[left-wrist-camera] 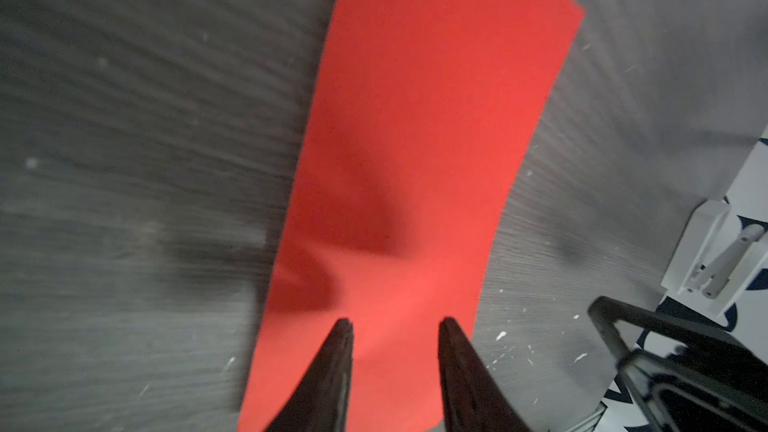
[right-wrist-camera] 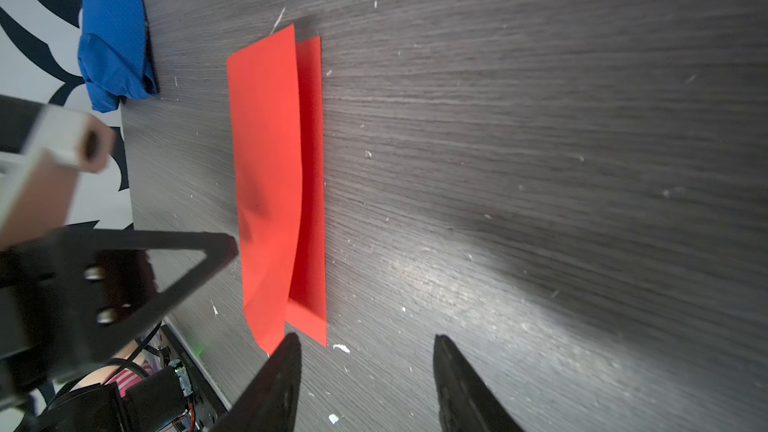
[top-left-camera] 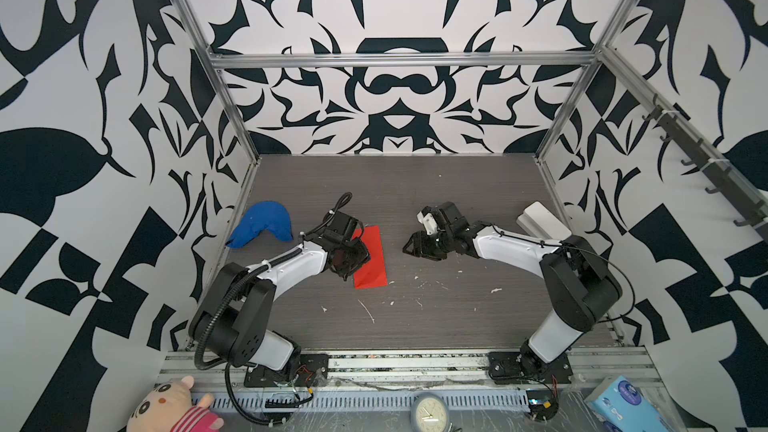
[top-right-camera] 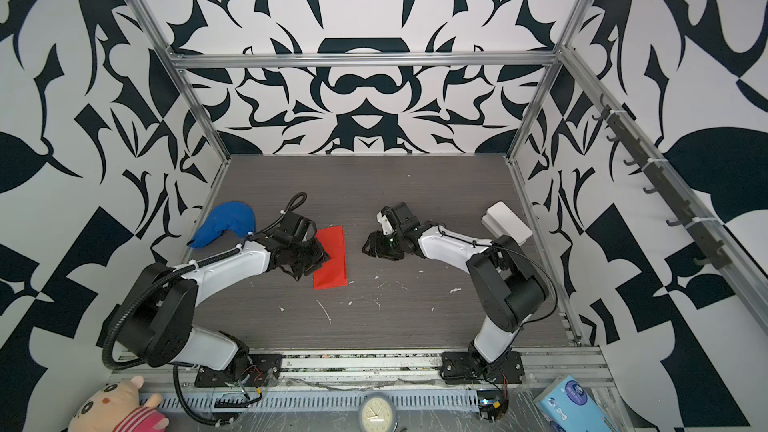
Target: Fold a paper plane with a square sheet of paper (pick it up from the middle)
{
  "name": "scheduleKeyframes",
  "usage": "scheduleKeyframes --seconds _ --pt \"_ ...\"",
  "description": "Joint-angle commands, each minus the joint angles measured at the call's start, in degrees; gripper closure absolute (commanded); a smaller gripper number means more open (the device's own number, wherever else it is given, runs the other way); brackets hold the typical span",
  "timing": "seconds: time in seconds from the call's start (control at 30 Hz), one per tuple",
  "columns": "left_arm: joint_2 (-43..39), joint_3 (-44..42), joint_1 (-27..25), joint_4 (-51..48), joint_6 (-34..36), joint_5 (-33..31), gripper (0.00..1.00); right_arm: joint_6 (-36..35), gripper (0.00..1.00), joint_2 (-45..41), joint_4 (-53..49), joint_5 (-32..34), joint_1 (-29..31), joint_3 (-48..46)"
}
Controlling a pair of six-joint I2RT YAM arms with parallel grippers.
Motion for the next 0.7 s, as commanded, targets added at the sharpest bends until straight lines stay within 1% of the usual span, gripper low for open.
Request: scheduleKeyframes --seconds 0.0,0.17,0.27,0.33,0.43,0.53,0.6,0.67 --pt "2.6 -0.6 -1.18 2.59 -4.21 1.84 0.65 -0.2 0.45 -0.74 -0.22 0.92 0.25 1.6" --pt "6.62 -1.43 -2.47 7.55 -9.68 1.55 0.72 0.69 0.46 -2.01 1.07 1.81 0.31 -0.21" --pt "7.79 -1.93 -2.45 9.98 -13.65 -0.4 0.73 2.84 0.46 -3.47 4.28 2.45 -0.01 -2.58" --pt "8.55 -2.41 -2.45 13.88 -17.18 -1.68 0.73 5.1 0.46 -4.28 6.89 2.8 -0.56 -4.53" --pt "10.54 -0.41 -2.45 16.34 -20.29 -3.6 0.74 7.85 0.46 -4.01 10.59 1.33 -1.67 -6.33" --pt "12.07 0.95 -2.47 18.23 -22.3 -4.24 0.75 9.57 0.46 -2.29 12.59 -1.08 -1.87 -5.73" --pt "12.42 0.47 -2.45 19.02 -23.98 -4.02 0.75 11.58 0.46 -1.11 15.13 -2.72 -1.79 -6.05" --pt "12.74 0.63 -2.3 20.77 -23.96 -2.87 0.75 12.37 0.46 0.28 16.54 -4.0 -1.79 -5.86"
